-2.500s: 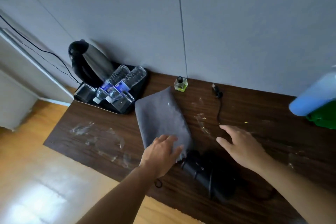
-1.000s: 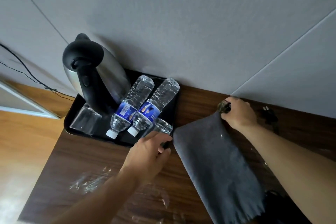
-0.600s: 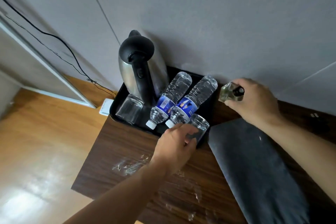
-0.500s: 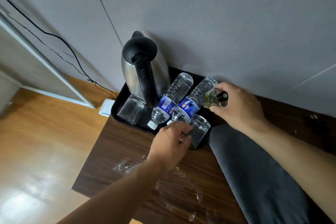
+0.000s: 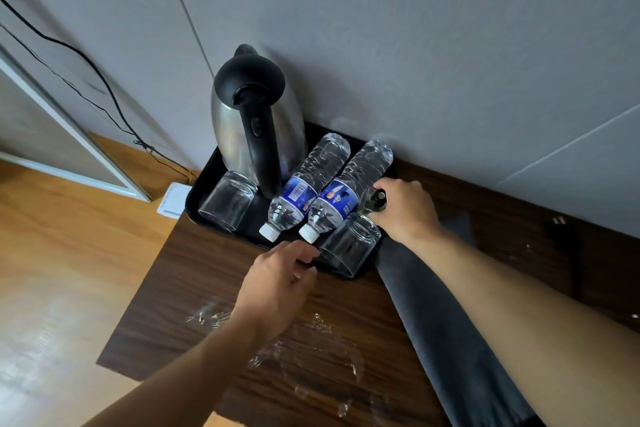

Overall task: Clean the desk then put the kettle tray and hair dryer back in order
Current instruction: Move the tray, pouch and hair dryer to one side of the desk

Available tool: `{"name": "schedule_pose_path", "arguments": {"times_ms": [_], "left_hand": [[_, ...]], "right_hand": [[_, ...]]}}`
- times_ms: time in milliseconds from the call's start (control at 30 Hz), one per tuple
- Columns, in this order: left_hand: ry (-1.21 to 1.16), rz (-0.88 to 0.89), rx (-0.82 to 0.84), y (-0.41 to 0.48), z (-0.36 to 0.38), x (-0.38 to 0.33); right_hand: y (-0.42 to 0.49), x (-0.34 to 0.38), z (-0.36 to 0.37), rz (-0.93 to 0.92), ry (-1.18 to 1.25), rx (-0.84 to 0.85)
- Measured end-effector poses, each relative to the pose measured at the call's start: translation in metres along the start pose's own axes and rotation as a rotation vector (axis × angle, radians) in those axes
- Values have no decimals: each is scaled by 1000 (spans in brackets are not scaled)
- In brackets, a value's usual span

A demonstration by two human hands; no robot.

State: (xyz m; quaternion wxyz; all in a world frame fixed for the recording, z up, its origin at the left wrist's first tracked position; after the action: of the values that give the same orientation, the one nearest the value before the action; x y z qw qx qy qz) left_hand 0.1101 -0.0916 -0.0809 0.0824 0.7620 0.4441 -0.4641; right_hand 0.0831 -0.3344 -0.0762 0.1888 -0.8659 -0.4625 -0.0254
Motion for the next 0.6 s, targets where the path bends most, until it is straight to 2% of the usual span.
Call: {"name": "schedule_pose_path", "arguments": {"times_ms": [167,333,500,600], "left_hand": [[-7,-4,19,0,6,-5],[-11,1,33,0,9,-13],[-32,26,51,-2,14,-31],[-37,35,73,-2,20,-44]], "right_hand": [[10,3,5,-40,-45,26],[10,-3,1,-110,-37,155],[-17,-23,-13,-102,104,93],[-42,-49,-17,-59,107,79]]}}
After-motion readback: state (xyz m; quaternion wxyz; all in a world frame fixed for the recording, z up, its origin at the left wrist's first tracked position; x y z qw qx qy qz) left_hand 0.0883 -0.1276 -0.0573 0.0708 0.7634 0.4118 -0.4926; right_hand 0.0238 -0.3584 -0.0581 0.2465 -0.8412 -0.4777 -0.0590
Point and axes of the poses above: each hand's wrist, its own y-axis towards the middle knuckle, its own z-axis out of the palm, x = y × z, the point moved 4 cm from there along y, towards the middle knuckle, and after that the axes turned 6 degrees about -y, right-handed, at the moved point
